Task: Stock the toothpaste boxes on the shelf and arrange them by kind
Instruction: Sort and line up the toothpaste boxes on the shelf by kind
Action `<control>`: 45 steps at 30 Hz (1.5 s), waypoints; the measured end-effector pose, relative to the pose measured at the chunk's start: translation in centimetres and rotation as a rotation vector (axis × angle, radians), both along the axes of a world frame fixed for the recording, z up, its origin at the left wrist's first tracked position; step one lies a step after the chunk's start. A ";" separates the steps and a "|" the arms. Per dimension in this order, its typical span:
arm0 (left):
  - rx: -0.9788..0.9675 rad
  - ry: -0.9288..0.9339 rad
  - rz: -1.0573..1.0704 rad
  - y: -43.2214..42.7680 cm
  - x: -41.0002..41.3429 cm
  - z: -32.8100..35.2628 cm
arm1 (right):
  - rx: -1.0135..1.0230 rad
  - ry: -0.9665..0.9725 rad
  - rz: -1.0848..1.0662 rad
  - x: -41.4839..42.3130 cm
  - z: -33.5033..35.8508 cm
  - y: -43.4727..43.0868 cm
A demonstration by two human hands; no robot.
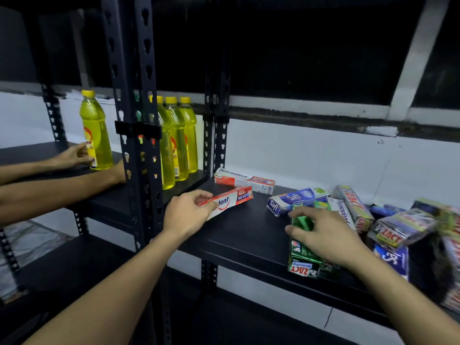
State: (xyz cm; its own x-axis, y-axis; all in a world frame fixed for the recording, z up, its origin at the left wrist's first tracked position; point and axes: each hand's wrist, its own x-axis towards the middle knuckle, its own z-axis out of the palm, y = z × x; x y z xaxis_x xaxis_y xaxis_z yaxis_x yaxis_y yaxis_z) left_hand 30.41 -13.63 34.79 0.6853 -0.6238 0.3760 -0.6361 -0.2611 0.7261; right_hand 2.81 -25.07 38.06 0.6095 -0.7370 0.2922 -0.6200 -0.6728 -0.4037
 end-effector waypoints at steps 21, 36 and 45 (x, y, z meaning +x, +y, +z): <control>0.090 -0.284 0.016 1.7 -0.4 1.3 | -0.077 0.082 0.004 0.0 -0.3 0.0; 0.192 -0.253 0.022 -2.4 1.6 0.7 | -0.024 -0.057 -0.017 3.7 1.6 -4.8; -0.049 -0.061 -0.034 -7.7 4.3 -0.1 | 0.088 0.114 0.023 9.1 1.9 -9.6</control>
State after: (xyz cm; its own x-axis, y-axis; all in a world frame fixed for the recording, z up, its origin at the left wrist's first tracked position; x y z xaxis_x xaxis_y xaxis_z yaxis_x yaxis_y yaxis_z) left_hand 34.67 -21.34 34.67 0.6393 -0.6258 0.4468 -0.6871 -0.2040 0.6973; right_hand 11.94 -34.67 40.00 0.6522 -0.7421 0.1547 -0.6500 -0.6525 -0.3895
